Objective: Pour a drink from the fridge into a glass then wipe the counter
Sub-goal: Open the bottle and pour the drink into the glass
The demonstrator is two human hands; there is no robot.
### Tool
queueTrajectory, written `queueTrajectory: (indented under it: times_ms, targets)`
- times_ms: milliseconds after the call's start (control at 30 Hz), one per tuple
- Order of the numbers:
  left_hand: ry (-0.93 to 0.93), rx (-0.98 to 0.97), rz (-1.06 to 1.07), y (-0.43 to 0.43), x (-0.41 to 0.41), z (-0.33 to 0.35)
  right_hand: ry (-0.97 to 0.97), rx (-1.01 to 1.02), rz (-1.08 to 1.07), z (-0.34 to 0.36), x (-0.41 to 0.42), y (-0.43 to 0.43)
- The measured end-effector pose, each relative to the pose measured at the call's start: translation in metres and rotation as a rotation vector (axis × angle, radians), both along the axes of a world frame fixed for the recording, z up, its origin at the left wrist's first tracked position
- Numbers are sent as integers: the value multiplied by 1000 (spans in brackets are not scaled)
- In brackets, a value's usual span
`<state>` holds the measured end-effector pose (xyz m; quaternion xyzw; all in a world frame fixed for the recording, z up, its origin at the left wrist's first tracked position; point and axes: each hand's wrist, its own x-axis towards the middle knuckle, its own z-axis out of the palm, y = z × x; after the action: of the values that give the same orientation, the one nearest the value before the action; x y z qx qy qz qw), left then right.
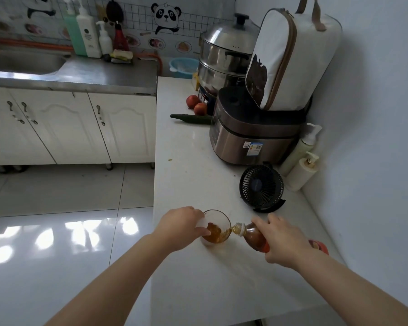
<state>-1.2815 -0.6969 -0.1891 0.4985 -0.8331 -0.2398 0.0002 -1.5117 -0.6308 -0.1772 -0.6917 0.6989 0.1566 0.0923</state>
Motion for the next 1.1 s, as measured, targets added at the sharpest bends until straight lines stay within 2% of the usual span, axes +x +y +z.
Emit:
queueTrajectory:
  times_ms: [300, 600, 1100]
  targets:
    - [23, -19, -7, -3, -5, 14, -380, -124, -177, 4, 8, -1]
    - [135, -127, -32, -12, -20, 68, -659, -259, -235, 20, 16, 6]
    - [154, -166, -130, -4, -59, 144, -800, -421, -183, 45, 23, 1]
